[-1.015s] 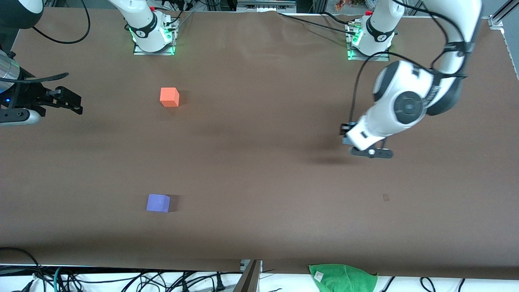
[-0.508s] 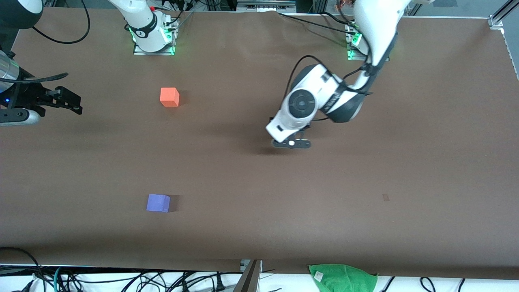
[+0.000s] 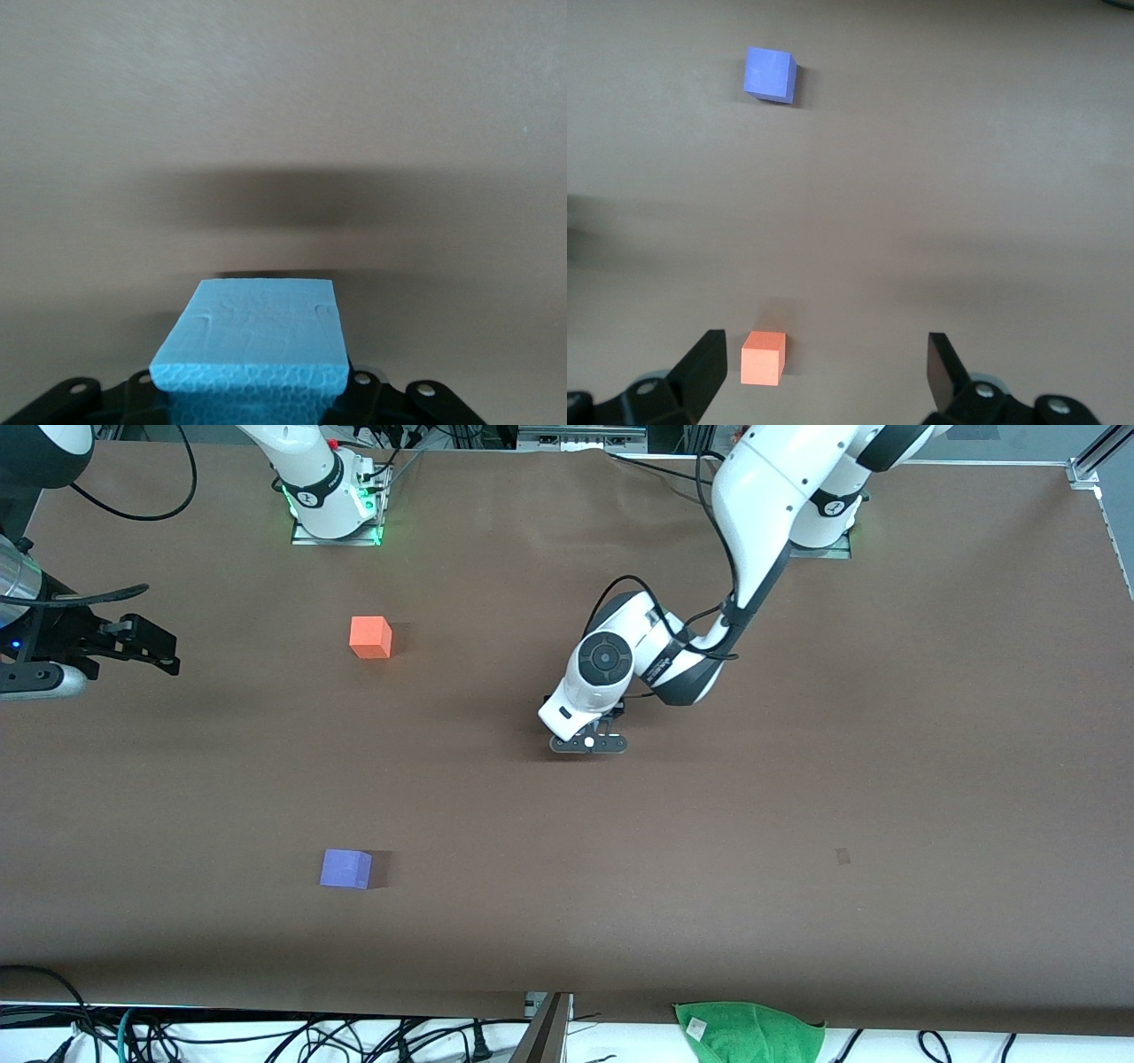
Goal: Place blue block between orange and purple blocks
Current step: 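Carry the blue cube to the table middle and open the left gripper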
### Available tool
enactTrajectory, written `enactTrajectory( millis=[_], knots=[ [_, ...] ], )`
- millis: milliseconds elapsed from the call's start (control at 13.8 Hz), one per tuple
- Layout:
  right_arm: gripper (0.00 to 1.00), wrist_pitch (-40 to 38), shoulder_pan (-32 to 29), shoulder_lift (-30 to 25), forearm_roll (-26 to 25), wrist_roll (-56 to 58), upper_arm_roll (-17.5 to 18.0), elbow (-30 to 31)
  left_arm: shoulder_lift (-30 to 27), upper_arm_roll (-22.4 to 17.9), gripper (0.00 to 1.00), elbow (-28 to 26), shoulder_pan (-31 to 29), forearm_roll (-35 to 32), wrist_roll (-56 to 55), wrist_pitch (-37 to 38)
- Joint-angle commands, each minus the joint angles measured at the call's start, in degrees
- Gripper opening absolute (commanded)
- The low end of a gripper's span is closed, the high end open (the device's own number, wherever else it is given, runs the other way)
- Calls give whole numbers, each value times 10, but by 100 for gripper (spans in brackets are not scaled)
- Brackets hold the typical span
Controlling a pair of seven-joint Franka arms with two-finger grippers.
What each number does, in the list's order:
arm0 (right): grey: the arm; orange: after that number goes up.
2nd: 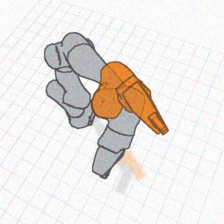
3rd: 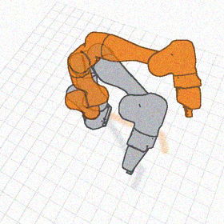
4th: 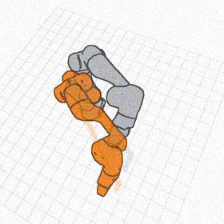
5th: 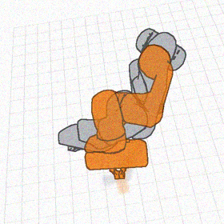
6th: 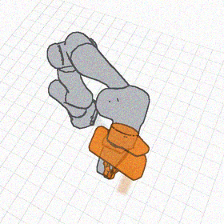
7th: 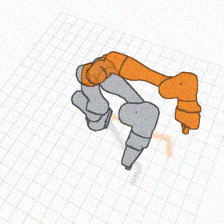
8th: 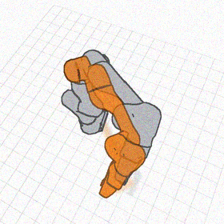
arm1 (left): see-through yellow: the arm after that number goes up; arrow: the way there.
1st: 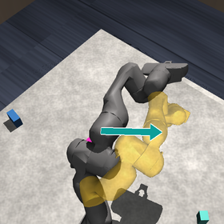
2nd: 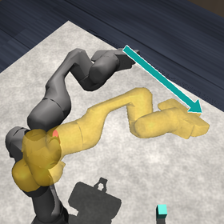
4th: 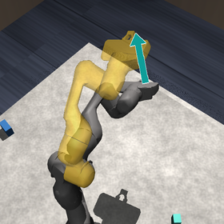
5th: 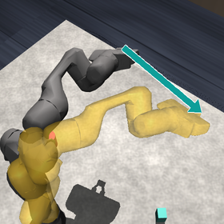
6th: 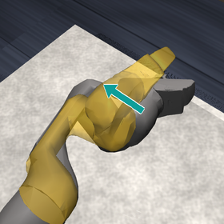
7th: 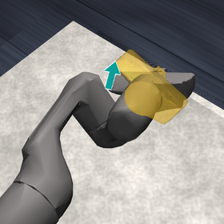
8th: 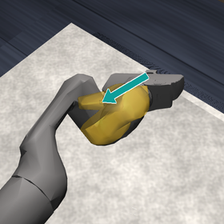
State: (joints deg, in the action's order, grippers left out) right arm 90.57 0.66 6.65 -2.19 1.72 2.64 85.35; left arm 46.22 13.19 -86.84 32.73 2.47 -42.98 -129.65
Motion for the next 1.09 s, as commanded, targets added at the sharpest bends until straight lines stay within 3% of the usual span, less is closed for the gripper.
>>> enactTrajectory(
  millis=[0,73,145,218,290,580,870,1015],
  knots=[
    [100,0,-4,-1,0,4,2,-2,26,-13,15,20,22,-10,-23,-10],
    [100,0,-4,-1,0,4,2,-2,26,-13,16,20,23,-10,-25,-10],
    [100,0,-4,-1,0,4,2,-2,26,-14,29,19,23,-11,-25,-10],
    [100,0,-4,-1,0,6,2,-2,24,-13,78,20,22,-15,-25,-10],
    [100,0,-3,-1,0,6,2,-2,20,-13,100,20,20,-17,-25,-8],
    [100,0,-4,-1,-2,10,2,-2,-22,-11,100,23,8,-19,-22,30],
    [100,0,-5,-1,0,11,2,-2,-113,-10,100,25,-2,-12,-38,143],
    [100,0,-5,-1,2,8,2,-2,-168,-10,100,26,-39,-13,-30,217]
  ],
)
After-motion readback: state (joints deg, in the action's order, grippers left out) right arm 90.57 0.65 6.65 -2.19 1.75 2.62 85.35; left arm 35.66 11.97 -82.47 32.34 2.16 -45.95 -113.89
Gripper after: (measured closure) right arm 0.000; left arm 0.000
